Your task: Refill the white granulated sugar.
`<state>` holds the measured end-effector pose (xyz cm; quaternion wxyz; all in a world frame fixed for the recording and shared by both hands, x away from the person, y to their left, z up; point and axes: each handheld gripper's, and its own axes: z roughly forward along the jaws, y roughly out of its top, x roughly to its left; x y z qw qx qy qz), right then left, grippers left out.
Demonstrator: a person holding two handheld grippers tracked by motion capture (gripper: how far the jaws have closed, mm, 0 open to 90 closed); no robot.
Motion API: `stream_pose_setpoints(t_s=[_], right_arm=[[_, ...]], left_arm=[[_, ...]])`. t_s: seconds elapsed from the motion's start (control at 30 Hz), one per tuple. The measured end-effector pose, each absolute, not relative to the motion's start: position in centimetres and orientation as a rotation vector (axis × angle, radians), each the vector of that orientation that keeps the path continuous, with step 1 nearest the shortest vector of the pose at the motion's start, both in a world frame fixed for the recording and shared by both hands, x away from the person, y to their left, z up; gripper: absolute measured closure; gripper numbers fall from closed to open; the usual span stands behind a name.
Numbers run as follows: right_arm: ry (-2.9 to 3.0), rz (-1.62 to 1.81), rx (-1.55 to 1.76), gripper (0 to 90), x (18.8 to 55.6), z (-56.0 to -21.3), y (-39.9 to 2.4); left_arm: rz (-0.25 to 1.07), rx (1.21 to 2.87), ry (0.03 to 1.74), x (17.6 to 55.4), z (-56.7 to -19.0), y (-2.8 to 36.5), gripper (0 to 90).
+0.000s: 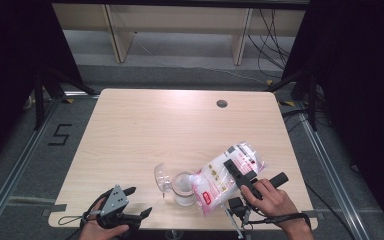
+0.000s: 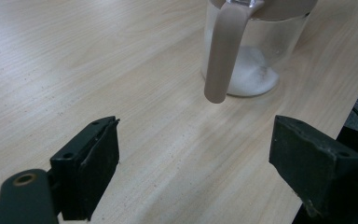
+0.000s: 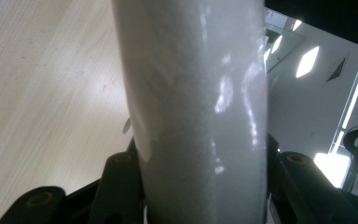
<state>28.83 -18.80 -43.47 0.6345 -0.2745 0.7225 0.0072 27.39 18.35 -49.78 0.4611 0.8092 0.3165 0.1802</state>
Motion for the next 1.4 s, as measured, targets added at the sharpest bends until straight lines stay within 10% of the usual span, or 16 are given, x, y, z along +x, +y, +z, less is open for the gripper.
stream_pose_setpoints(t_s=[1.4], right_arm=[[1.637,0.003,-0.653,62.9,28.73,-43.45,-18.73]], left_arm=[[0.456,2.000,0.753,27.54,-49.72,18.45,15.6]])
